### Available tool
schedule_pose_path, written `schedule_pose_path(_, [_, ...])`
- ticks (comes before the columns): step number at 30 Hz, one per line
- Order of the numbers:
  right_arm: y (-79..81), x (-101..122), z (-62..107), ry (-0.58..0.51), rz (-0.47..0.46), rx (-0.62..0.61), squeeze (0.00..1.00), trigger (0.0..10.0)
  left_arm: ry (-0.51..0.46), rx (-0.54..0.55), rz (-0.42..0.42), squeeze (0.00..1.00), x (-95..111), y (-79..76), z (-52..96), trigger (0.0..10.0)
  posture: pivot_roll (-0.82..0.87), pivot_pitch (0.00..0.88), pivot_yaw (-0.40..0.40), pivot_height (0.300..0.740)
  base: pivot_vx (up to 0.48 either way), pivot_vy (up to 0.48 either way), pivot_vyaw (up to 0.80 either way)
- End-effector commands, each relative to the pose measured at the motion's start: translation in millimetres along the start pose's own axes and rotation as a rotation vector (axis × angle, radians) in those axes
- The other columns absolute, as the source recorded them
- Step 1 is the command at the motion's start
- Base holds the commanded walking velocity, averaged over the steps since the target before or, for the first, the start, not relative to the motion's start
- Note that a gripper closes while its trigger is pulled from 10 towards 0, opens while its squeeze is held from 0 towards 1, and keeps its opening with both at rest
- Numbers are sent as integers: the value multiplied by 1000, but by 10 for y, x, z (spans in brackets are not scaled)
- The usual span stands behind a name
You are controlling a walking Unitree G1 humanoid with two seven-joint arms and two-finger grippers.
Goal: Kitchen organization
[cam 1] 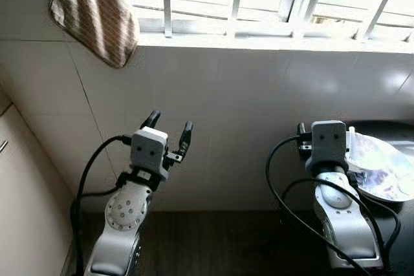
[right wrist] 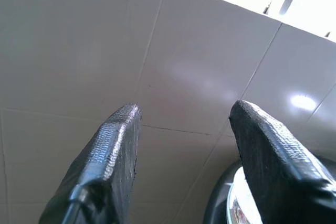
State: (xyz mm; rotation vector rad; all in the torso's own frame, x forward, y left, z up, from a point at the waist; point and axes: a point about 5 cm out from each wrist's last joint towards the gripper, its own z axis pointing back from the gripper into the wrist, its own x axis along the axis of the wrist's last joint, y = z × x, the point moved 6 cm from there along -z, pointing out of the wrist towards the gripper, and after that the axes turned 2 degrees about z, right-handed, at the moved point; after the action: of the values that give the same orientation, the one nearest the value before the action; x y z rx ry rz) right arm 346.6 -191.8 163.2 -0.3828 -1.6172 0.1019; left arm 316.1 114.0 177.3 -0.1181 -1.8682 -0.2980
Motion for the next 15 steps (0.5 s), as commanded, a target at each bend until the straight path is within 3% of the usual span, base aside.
schedule_pose_path(1, [-44,-45,-20,22,10,-5,0,10000,9,-16,3,0,-13,-58,-8,10000,3,0,-46,740,0,-472,0])
schedule_pose_path(8, [34,-112,-15,47,39,42,0,10000,18,-13,5,0,-39,-46,4,10000,3,0,-46,740,0,-471,0])
schedule_pose_path(12, [117,-124,27,33,76,95,0,10000,29,-12,16,0,-72,-50,23,10000,1,0,-47,740,0,0,0])
schedule_pose_path(15, [204,14,68,-54,88,143,0,10000,64,-8,10,0,-152,-26,53,10000,-2,0,-43,740,0,0,0])
